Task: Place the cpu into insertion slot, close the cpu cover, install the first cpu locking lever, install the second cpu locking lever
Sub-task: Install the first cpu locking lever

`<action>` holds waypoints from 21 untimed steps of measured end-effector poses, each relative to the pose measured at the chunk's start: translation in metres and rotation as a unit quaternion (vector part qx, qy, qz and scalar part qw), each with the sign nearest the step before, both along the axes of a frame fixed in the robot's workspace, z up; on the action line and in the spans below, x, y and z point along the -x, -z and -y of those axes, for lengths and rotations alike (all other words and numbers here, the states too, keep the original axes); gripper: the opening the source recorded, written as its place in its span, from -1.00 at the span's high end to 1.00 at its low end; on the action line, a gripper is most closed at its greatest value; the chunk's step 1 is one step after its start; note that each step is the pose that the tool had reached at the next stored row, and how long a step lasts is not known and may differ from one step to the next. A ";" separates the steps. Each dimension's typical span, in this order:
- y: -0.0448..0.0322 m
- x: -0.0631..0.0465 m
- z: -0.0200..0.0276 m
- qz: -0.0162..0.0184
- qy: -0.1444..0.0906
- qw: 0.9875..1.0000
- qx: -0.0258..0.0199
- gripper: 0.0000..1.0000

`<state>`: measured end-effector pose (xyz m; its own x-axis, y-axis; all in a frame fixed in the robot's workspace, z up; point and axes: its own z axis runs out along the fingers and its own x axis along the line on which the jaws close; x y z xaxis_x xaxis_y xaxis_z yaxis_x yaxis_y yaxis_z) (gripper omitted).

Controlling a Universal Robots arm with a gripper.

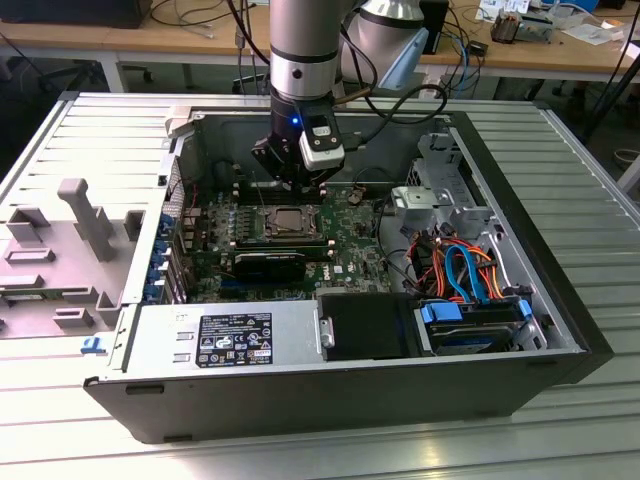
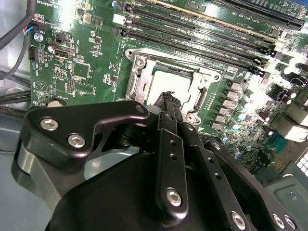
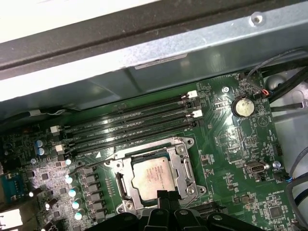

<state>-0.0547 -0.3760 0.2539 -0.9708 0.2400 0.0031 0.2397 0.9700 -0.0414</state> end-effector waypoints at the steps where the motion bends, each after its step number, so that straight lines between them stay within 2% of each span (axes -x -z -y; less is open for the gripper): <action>1: 0.0000 0.000 0.0000 0.000 -0.001 1.000 0.000 0.79; 21: 0.0000 0.000 0.0000 0.000 -0.016 1.000 0.000 0.79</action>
